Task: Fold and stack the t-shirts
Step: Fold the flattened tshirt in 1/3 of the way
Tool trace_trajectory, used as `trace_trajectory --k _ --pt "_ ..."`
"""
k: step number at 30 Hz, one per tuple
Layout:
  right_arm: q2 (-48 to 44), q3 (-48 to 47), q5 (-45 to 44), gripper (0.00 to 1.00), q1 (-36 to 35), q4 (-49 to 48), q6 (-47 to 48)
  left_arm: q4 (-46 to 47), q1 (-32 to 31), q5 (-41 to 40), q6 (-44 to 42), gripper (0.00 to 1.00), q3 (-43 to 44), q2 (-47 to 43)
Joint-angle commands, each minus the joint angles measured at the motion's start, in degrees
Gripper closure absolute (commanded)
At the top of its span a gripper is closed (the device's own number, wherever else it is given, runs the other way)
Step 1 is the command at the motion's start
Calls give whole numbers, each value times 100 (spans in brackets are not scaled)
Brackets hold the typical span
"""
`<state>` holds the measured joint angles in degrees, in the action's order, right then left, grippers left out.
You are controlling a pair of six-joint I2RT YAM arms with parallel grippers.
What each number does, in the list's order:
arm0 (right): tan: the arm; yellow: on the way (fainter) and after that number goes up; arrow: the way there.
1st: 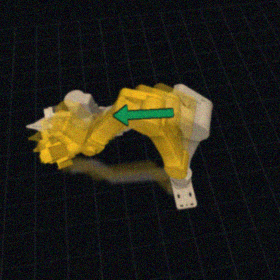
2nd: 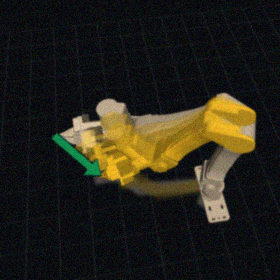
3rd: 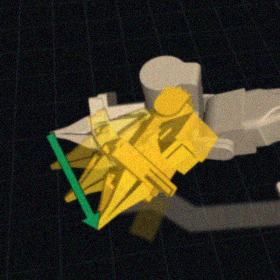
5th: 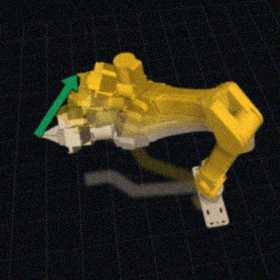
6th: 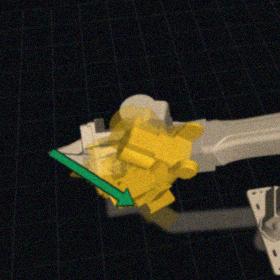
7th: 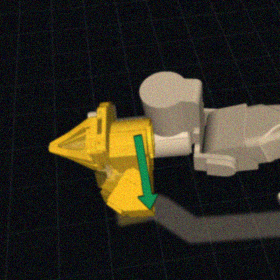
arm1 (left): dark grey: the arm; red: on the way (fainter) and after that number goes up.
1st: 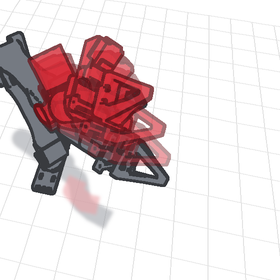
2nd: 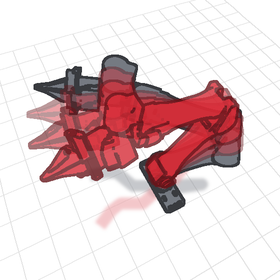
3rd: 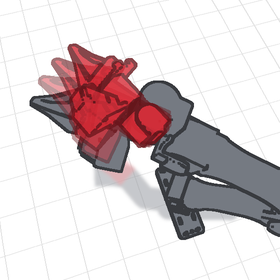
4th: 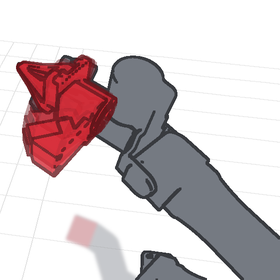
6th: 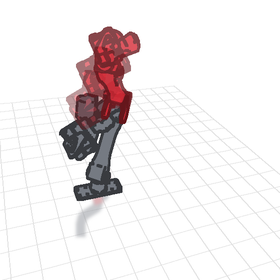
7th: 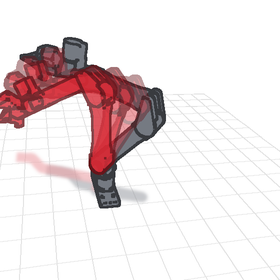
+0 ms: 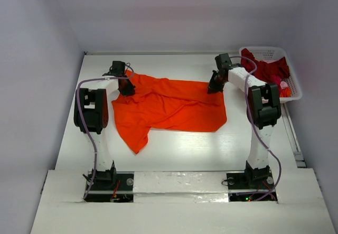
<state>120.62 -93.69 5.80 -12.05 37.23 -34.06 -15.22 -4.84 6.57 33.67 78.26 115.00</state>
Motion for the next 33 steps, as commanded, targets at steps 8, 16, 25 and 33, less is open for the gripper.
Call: trace_trajectory --k 8,16,25,33 --pt "-73 -668 -9 100 54 188 304 -420 -87 -322 8 73 -100 -433" --pt "-319 -501 79 100 274 65 383 -622 -35 -604 -133 1 277 -1093" --pt "-1714 -229 526 49 335 126 436 -964 -34 -746 -544 1 -82 -2719" --pt "-2902 869 1011 25 169 -14 506 -658 -34 -97 -722 1 -1397 -4274"
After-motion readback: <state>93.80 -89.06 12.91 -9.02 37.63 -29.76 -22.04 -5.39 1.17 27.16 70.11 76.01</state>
